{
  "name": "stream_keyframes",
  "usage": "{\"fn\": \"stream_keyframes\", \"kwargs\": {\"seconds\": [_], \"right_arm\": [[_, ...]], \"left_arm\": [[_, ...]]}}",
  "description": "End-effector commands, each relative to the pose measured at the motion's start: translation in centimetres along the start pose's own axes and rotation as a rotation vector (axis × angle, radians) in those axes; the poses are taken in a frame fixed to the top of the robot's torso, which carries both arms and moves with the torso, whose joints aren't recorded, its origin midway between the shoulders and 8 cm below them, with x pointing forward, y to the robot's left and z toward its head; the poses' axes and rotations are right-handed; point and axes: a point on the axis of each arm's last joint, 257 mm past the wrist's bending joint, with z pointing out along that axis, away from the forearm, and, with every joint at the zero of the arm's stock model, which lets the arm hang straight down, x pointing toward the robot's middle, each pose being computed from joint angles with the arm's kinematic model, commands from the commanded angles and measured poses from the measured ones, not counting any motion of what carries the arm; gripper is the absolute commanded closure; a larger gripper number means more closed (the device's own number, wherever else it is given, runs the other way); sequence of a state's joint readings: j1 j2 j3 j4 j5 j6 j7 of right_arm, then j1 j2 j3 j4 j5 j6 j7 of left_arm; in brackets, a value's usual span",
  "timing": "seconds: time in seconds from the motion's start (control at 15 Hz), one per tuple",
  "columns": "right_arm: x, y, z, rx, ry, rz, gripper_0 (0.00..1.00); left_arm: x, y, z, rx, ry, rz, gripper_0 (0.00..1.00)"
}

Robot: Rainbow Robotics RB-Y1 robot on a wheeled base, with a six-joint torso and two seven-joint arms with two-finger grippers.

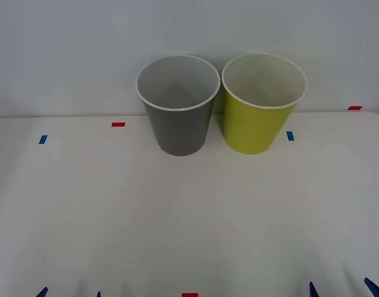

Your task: Put cans in the gray bin and PET bottles in the light green bin.

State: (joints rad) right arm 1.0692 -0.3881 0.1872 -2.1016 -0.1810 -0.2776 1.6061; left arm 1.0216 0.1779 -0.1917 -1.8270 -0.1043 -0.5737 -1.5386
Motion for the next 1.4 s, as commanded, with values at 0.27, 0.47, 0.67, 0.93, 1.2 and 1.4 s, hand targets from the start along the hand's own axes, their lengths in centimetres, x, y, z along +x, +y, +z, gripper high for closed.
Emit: {"fn": "stream_keyframes", "kwargs": {"seconds": [0.27,0.47,0.67,0.93,1.2,1.4], "right_arm": [[0.0,0.0,0.0,0.0,0.0,0.0,0.0],[0.0,0.0,0.0,0.0,0.0,0.0,0.0],[0.0,0.0,0.0,0.0,0.0,0.0,0.0],[0.0,0.0,0.0,0.0,0.0,0.0,0.0],[0.0,0.0,0.0,0.0,0.0,0.0,0.0],[0.0,0.0,0.0,0.0,0.0,0.0,0.0]], "left_arm": [[0.0,0.0,0.0,0.0,0.0,0.0,0.0],[0.0,0.0,0.0,0.0,0.0,0.0,0.0],[0.0,0.0,0.0,0.0,0.0,0.0,0.0],[0.0,0.0,0.0,0.0,0.0,0.0,0.0],[0.0,0.0,0.0,0.0,0.0,0.0,0.0],[0.0,0.0,0.0,0.0,0.0,0.0,0.0]]}}
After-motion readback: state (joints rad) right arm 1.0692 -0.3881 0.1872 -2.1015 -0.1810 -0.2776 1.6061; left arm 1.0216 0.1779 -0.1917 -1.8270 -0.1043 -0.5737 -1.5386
